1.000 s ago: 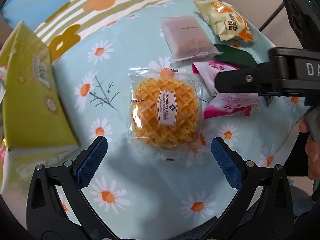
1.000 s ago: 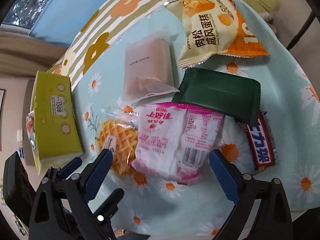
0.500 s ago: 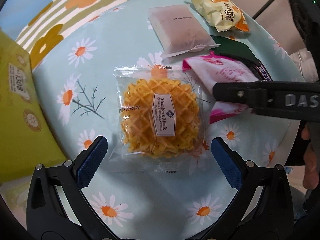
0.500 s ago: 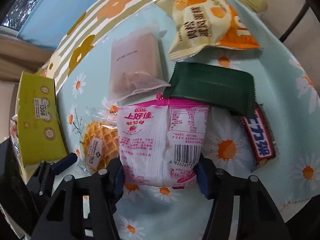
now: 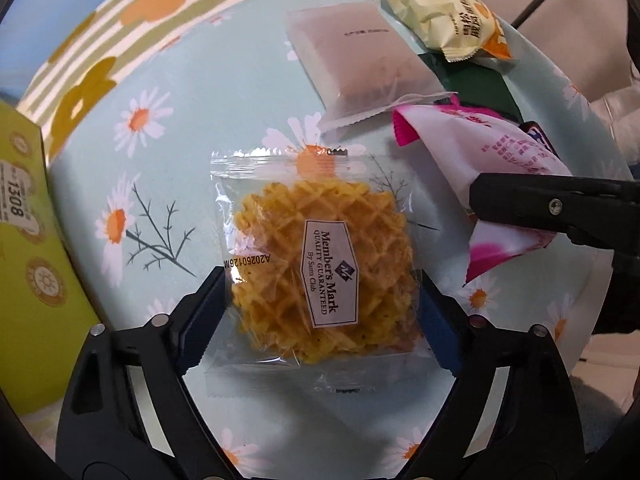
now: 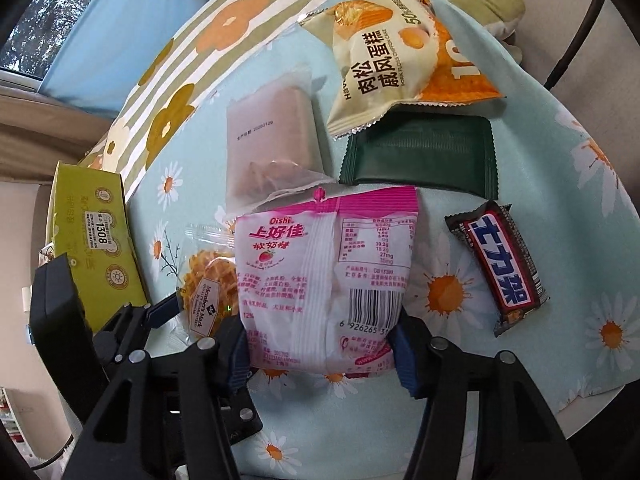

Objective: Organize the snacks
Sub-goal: 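Grasp the waffle pack with left tool while right grasps pink Oishi bag, then carry both packs over the box and release them inside with both tools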

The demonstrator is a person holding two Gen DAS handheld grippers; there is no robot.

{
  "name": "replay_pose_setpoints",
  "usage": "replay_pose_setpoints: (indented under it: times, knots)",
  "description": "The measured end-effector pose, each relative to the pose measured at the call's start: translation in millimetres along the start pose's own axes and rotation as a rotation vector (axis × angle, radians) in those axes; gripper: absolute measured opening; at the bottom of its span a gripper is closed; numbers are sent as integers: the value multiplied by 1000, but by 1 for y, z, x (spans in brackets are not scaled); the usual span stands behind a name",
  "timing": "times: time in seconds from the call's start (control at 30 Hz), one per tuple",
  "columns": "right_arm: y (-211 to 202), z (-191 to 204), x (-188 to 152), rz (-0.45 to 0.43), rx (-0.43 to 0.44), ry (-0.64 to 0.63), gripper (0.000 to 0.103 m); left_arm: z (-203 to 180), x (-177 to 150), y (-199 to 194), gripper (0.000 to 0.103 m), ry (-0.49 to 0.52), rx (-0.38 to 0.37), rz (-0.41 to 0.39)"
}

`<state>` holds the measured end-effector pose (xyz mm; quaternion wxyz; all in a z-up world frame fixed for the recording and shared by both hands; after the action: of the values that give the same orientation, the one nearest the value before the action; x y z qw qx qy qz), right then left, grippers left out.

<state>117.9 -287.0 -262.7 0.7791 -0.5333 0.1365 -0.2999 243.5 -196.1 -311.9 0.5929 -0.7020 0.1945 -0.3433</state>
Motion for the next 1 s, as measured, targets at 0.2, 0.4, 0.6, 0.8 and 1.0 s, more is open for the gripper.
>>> replay_pose_setpoints:
  times: [0.2, 0.4, 0.6, 0.8, 1.0]
  knots:
    - [1, 2, 1, 3, 6, -5, 54, 0, -1, -5, 76, -12, -9, -21]
    - [-4, 0, 2, 6, 24, -26, 54, 0, -4, -12, 75, -43, -1, -27]
    - [-13, 4, 1, 1, 43, -69, 54, -1, -6, -30, 74, -86, 30, -57]
    - [-35, 12, 3, -39, 59, -143, 54, -5, -9, -61, 74, -134, 68, -119]
    - [-68, 23, 9, -101, 93, -254, 54, -12, -14, -110, 74, -198, 144, -229]
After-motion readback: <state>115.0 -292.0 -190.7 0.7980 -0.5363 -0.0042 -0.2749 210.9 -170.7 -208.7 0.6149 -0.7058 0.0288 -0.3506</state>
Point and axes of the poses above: each gripper's, at about its wrist camera, not at the fingertips, and y roughly the way its jaws point, z to its left, x to its top, the point moved 1 cm from there along y, roughly the way its jaws point, and after that the axes turned 3 degrees about -z, right-handed, at the moved point
